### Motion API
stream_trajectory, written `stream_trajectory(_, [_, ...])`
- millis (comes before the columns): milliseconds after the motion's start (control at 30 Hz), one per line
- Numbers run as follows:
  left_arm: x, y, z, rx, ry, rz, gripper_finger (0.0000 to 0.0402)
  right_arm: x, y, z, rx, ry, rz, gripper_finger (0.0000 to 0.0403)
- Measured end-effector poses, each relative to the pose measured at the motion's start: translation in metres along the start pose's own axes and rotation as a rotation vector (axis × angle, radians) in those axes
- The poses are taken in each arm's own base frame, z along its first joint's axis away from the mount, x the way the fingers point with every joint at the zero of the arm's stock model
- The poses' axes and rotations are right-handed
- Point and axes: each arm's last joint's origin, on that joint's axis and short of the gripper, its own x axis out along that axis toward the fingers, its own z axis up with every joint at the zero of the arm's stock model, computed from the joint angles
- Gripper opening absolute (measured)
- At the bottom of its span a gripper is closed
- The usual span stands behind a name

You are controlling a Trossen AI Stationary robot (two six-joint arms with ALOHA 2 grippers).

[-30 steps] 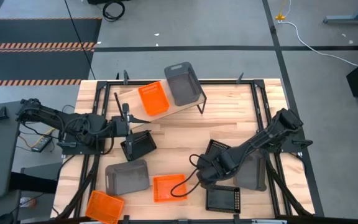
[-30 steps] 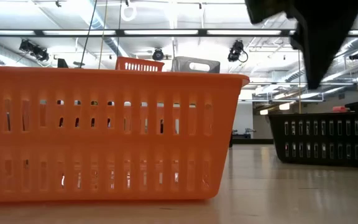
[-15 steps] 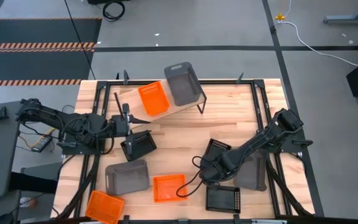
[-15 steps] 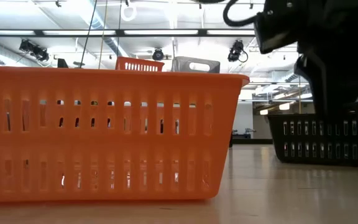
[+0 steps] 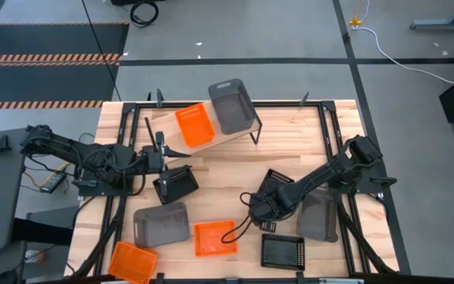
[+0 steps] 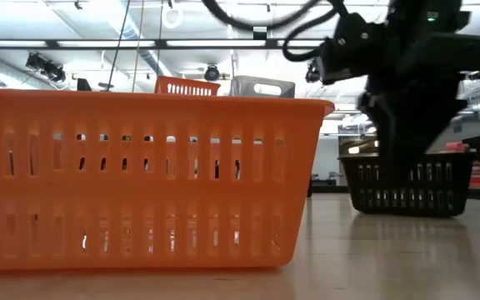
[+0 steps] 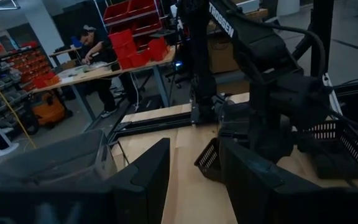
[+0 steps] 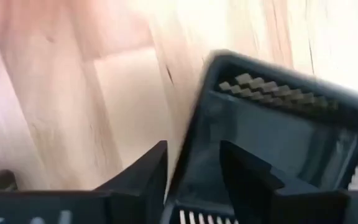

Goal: Stack baskets on shelf by color
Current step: Move the black basket to the center of the table

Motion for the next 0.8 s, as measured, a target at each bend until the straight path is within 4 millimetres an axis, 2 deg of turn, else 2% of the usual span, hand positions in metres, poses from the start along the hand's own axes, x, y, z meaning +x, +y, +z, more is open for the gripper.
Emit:
stream_trajectory(267, [0.000, 0.000, 0.000, -0.023, 0.000, 0.000, 0.0149, 0.003, -0.012, 0.030, -0.211, -0.186, 0.023, 0.0022])
stream_trajectory(300, [0.000, 0.000, 0.000, -0.023, 0.000, 0.000, 0.0149, 0.004, -0.015, 0.036, -0.230, -0.214, 0.025, 0.0017])
stream_trajectory(500, [0.000, 0.000, 0.000, -0.024, 0.000, 0.000, 0.0149, 0.004, -0.039, 0.070, -0.275, -0.405, 0.058, 0.0037])
stream_trajectory(600, [0.000, 0.000, 0.000, -0.024, 0.000, 0.000, 0.0149, 0.001, -0.048, 0.084, -0.301, -0.502, 0.105, 0.0032])
stream_trajectory(800, [0.000, 0.000, 0.000, -0.021, 0.005, 0.000, 0.0148, -0.003, -0.056, 0.099, -0.311, -0.618, 0.193, 0.0015])
